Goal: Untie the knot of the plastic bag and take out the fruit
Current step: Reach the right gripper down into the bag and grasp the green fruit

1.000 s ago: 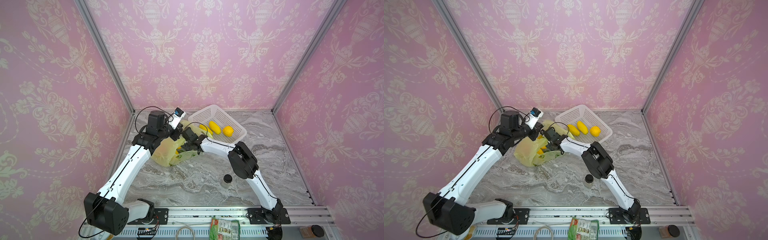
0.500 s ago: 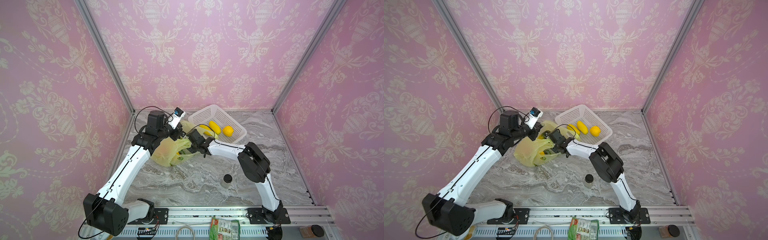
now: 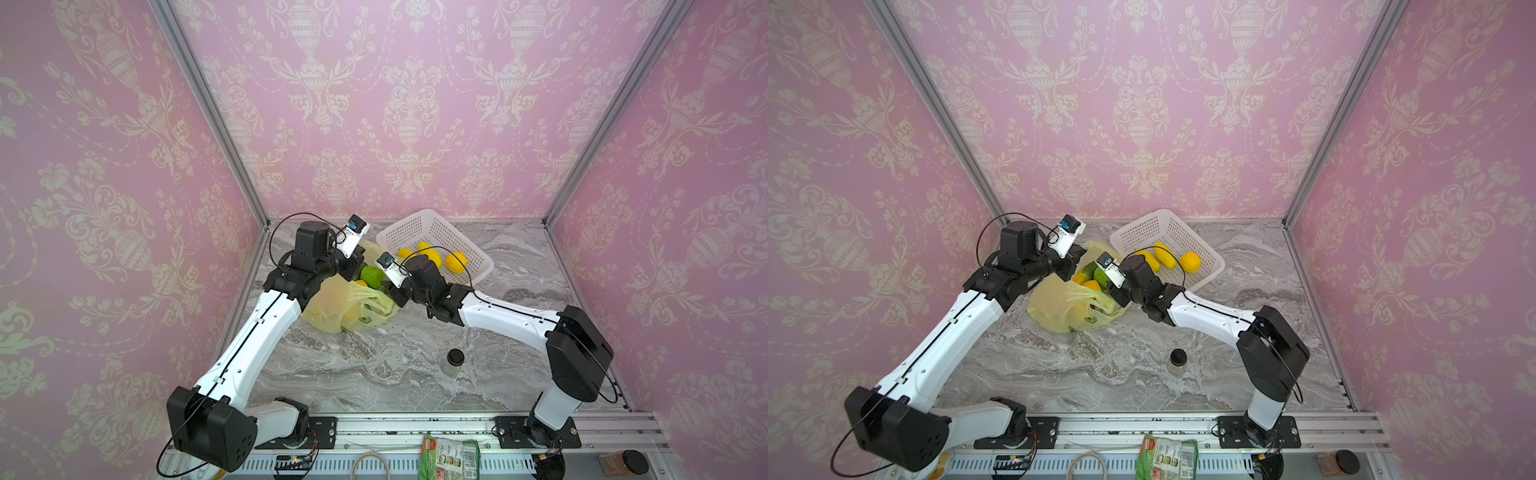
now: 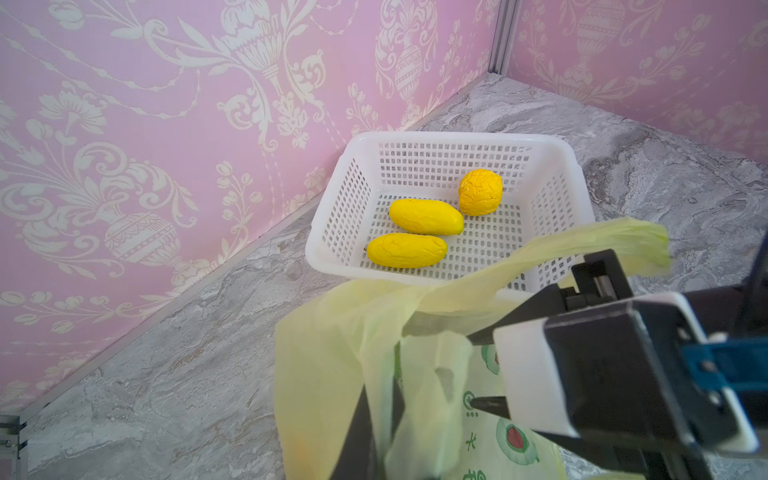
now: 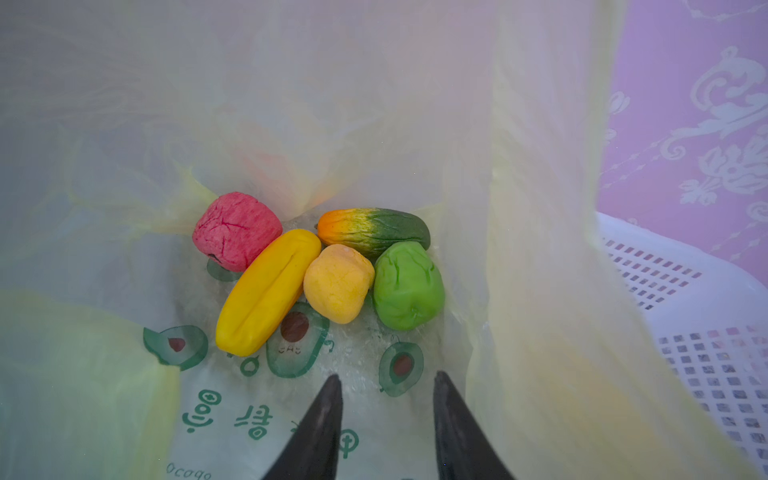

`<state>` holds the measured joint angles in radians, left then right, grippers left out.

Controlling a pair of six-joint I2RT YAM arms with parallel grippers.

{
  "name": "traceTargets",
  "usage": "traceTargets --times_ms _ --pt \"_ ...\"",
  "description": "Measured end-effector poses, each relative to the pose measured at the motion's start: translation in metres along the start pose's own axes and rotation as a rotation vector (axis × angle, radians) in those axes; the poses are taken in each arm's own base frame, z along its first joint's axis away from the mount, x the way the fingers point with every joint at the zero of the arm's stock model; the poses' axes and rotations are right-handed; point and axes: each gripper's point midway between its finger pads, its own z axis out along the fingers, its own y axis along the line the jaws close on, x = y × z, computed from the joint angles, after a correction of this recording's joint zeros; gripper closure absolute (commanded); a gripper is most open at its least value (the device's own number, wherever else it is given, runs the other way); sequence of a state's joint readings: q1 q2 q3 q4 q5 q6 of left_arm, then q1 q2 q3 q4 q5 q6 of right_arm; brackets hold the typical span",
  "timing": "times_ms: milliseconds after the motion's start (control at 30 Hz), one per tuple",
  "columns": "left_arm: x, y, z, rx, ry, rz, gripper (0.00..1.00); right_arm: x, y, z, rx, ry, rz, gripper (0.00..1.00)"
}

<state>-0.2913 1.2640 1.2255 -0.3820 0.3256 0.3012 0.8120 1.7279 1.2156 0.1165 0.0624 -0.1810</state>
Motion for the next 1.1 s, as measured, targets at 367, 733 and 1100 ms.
traceTargets --times_ms 367,733,1100 --pt "-0.001 -0.003 0.0 0.019 -0.007 0.0 0.93 0.046 0.001 0.087 0.024 0.142 0.024 0.32" --pt "-0.005 -0.009 0.0 0.056 -0.03 0.004 0.93 0.034 -0.024 0.142 0.114 0.179 0.116 0.09" --pt "-0.005 -0.009 0.0 0.056 -0.031 0.005 0.93 0.055 -0.03 0.158 0.169 0.317 0.128 0.14"
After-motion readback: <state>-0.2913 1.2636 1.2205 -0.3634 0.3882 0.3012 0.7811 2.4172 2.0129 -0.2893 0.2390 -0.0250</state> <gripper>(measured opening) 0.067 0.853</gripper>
